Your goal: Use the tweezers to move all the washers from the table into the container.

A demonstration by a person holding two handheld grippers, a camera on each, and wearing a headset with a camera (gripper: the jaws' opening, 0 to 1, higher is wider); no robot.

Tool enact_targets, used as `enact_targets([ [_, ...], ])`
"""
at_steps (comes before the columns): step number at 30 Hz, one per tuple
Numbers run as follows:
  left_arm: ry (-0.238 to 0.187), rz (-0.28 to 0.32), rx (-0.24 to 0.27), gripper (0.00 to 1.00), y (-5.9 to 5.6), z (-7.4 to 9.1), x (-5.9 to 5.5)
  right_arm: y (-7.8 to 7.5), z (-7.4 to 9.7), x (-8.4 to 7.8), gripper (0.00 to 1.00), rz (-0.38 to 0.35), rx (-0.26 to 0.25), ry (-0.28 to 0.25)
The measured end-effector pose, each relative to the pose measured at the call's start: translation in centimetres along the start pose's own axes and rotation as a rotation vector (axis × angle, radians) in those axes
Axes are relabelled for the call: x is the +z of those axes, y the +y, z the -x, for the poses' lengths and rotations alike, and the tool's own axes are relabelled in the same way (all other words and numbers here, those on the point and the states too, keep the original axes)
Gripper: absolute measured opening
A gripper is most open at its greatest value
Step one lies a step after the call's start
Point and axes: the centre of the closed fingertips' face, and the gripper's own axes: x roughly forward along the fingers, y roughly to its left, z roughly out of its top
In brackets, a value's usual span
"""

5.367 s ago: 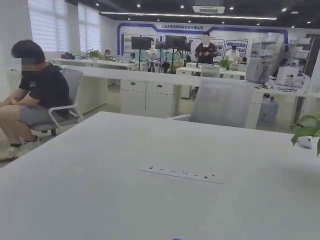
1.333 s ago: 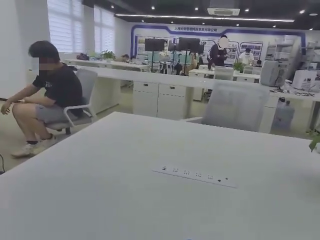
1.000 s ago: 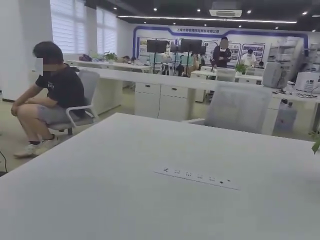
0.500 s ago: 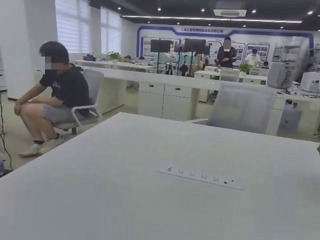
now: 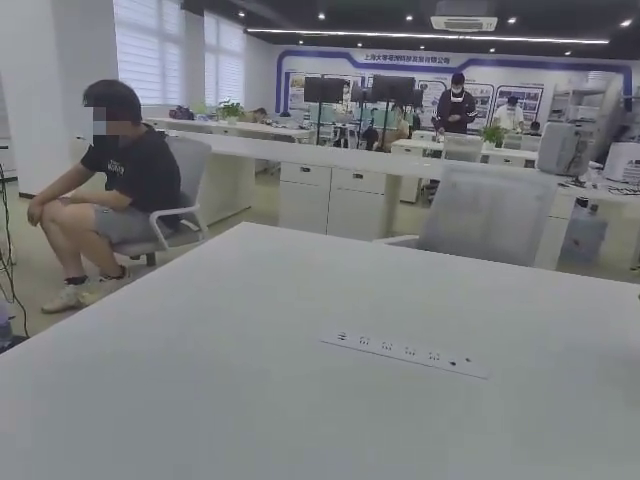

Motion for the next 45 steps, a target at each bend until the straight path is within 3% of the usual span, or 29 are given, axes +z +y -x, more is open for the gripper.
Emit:
enact_targets([
  [8, 0.004, -0.001, 0.000, 0.79, 0.0, 0.0, -0.1, 1.5, 1.9, 1.3, 0.03, 0.075, 0.010, -0.035],
  [15, 0.006, -0.002, -0.003, 0.79, -0.1, 0.0, -0.2, 4.2, 4.1, 2.2, 0.03, 0.128, 0.057, -0.072],
  [21, 0.011, -0.004, -0.007, 0.78, -0.2, 0.0, -0.2, 6.8, 4.9, 2.0, 0.03, 0.145, 0.107, -0.068],
  [24, 0.011, -0.006, -0.007, 0.78, -0.2, 0.0, -0.2, 7.7, 4.8, 1.7, 0.03, 0.146, 0.136, -0.062],
  [29, 0.014, -0.007, -0.006, 0.78, -0.2, 0.0, -0.3, 8.6, 3.9, 0.2, 0.03, 0.146, 0.180, -0.002],
  [36, 0.016, -0.006, -0.006, 0.78, -0.2, 0.0, -0.3, 8.1, 1.9, -2.6, 0.03, 0.182, 0.180, 0.112],
  [40, 0.017, -0.007, -0.004, 0.78, -0.2, 0.1, -0.3, 7.9, 1.0, -3.6, 0.04, 0.190, 0.183, 0.141],
  [45, 0.021, -0.009, -0.004, 0.78, -0.2, 0.1, -0.3, 7.9, 0.7, -3.8, 0.04, 0.197, 0.182, 0.145],
])
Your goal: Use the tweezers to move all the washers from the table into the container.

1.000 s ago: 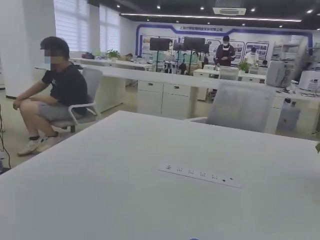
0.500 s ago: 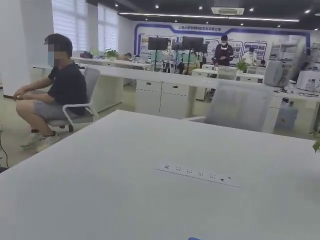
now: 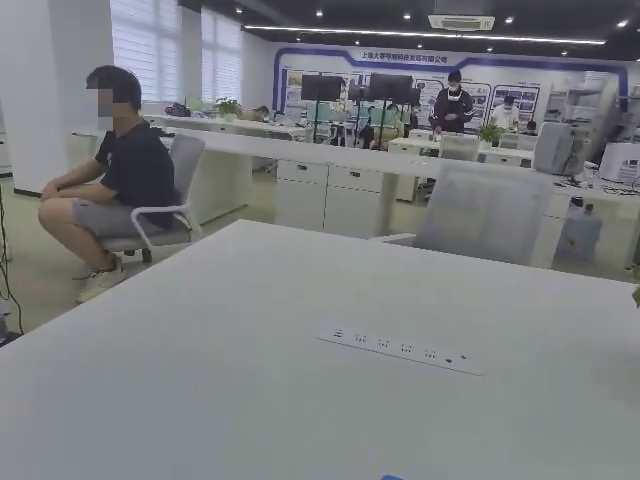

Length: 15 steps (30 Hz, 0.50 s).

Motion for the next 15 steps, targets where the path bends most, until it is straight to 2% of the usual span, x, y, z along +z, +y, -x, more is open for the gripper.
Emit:
enact_targets([
  [9, 0.010, -0.004, -0.004, 0.77, 0.0, 0.0, -0.2, 0.5, -0.2, 0.1, 0.04, 0.013, 0.011, -0.004],
  [11, 0.012, -0.007, -0.004, 0.77, 0.0, 0.0, -0.2, 0.8, -0.3, 0.1, 0.04, 0.048, 0.009, 0.003],
  [15, 0.012, -0.008, -0.007, 0.77, -0.1, -0.1, -0.2, 1.3, -0.5, 0.0, 0.04, 0.193, -0.019, 0.018],
])
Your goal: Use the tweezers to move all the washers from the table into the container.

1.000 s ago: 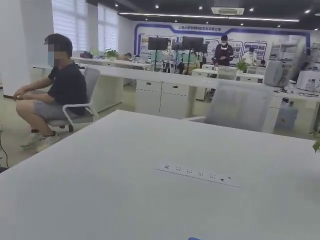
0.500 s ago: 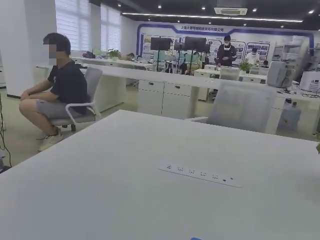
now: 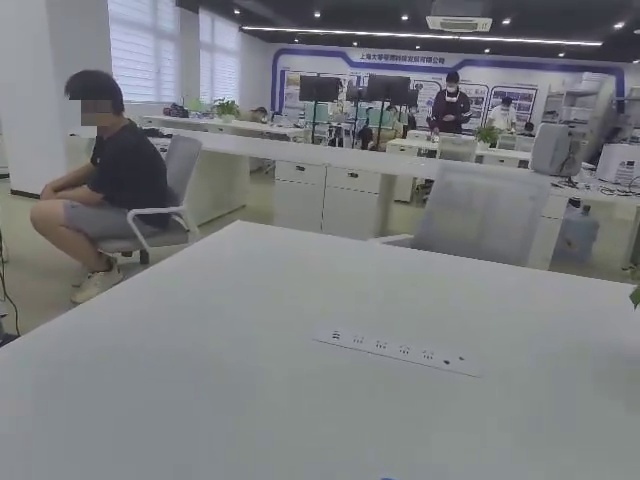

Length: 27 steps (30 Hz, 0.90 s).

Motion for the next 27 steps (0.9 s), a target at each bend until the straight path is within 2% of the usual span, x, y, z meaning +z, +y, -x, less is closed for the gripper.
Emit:
enact_targets([
  [2, -0.001, -0.001, 0.000, 0.77, 0.0, 0.0, 0.0, 0.1, -0.1, 0.1, 0.04, 0.048, -0.020, -0.001],
  [4, -0.001, 0.000, 0.000, 0.77, 0.0, 0.0, 0.0, 0.5, -0.2, 0.1, 0.03, 0.044, -0.013, -0.010],
  [8, -0.001, 0.000, -0.003, 0.77, 0.0, 0.0, 0.0, 0.4, 0.0, 0.1, 0.03, 0.035, -0.024, -0.008],
  [13, 0.001, -0.003, -0.005, 0.77, -0.1, -0.1, 0.0, 0.7, 1.2, 1.2, 0.03, 0.028, -0.017, -0.051],
  [15, 0.001, -0.003, -0.006, 0.77, -0.1, -0.1, 0.0, 0.6, 1.8, 1.8, 0.03, 0.003, -0.017, -0.077],
  [22, -0.002, -0.003, -0.004, 0.77, -0.1, -0.1, 0.1, -0.4, 4.1, 4.0, 0.03, -0.044, -0.029, -0.150],
  [27, -0.005, -0.001, -0.004, 0.77, -0.1, -0.1, 0.1, -2.0, 5.2, 5.8, 0.03, -0.071, -0.055, -0.208],
])
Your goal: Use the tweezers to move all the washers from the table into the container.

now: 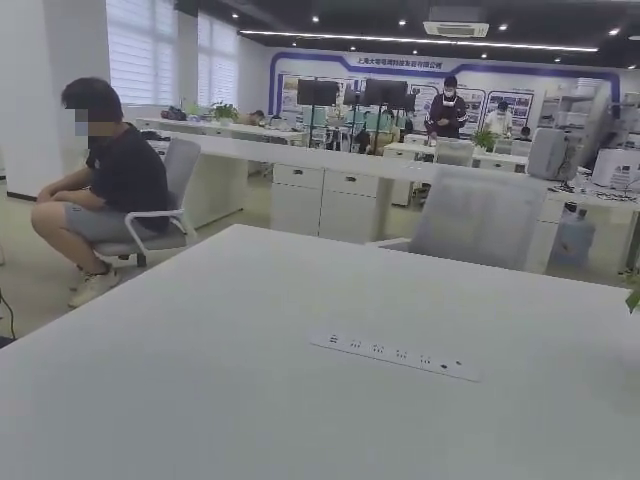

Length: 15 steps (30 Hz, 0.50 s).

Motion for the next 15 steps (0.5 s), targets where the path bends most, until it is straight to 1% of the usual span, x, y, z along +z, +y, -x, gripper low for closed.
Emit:
enact_targets([
  [3, -0.001, 0.000, 0.003, 0.77, 0.0, 0.0, 0.0, -1.4, -0.2, 0.6, 0.03, -0.031, -0.019, -0.025],
  [5, -0.002, 0.002, 0.005, 0.77, 0.1, 0.1, 0.0, -2.2, -0.4, 0.7, 0.03, -0.048, -0.030, -0.027],
  [8, -0.003, 0.004, 0.006, 0.77, 0.1, 0.1, 0.0, -3.7, -1.2, 0.3, 0.03, -0.102, -0.044, -0.027],
  [9, -0.003, 0.004, 0.006, 0.77, 0.1, 0.1, 0.0, -3.9, -1.4, 0.1, 0.03, -0.116, -0.046, -0.019],
  [10, -0.004, 0.003, 0.005, 0.77, 0.1, 0.1, 0.0, -4.4, -1.8, -0.4, 0.03, -0.130, -0.052, 0.002],
  [13, -0.004, 0.005, 0.005, 0.77, 0.1, 0.1, 0.0, -5.2, -2.4, -1.2, 0.03, -0.138, -0.057, 0.030],
  [15, -0.006, 0.006, 0.006, 0.77, 0.2, 0.1, 0.1, -5.8, -2.9, -1.7, 0.03, -0.142, -0.058, 0.038],
])
